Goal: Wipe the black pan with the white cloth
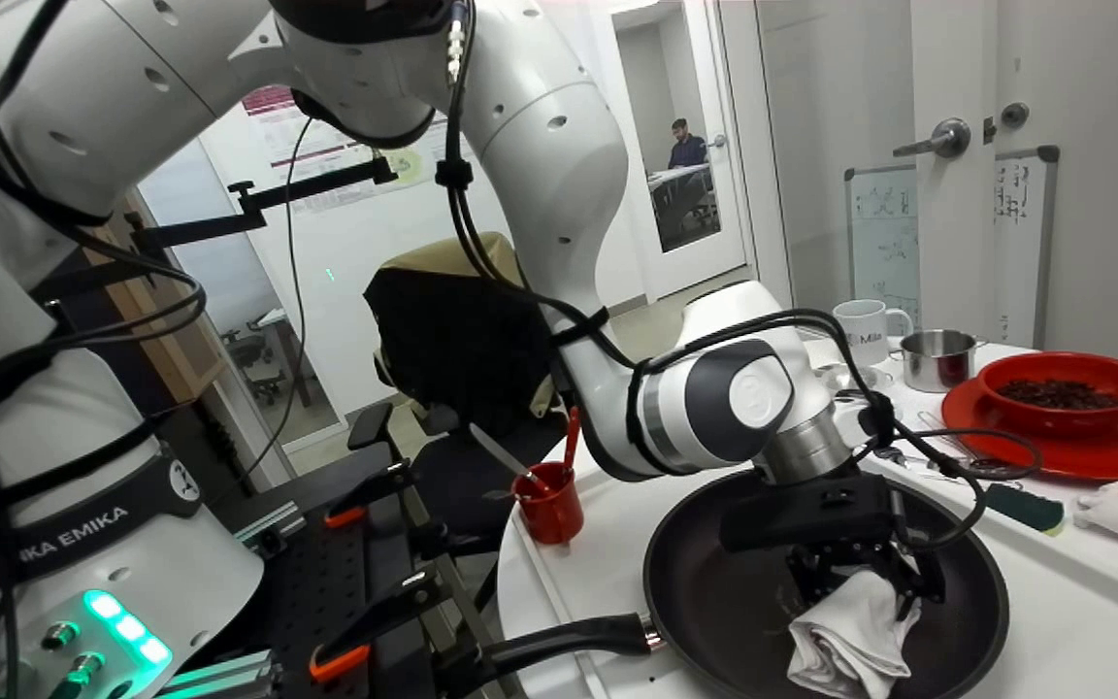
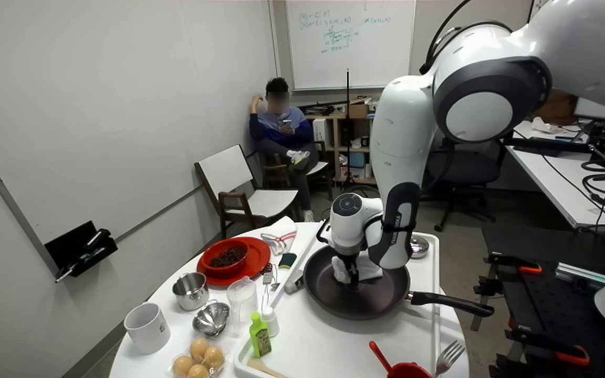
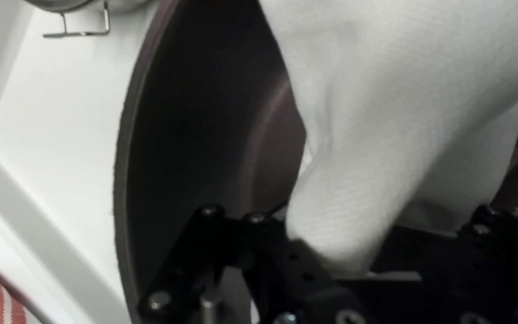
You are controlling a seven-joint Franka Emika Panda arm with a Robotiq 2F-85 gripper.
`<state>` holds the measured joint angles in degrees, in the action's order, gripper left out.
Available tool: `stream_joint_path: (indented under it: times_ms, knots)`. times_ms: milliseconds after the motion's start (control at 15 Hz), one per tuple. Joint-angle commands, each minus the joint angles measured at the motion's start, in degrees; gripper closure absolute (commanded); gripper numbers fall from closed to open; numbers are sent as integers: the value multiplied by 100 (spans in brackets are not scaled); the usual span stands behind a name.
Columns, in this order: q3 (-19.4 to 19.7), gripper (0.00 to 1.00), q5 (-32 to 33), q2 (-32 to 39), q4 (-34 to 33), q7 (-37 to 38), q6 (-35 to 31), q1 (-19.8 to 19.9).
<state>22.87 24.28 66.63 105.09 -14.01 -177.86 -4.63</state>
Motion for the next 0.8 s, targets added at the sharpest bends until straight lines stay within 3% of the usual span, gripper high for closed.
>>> stream_joint_path:
  times_ms: [0, 733]
  knots:
    - [-358, 95, 160, -256, 430, -415, -150, 182]
    - [-1261, 95, 166, -602, 712, -1080, 112, 809]
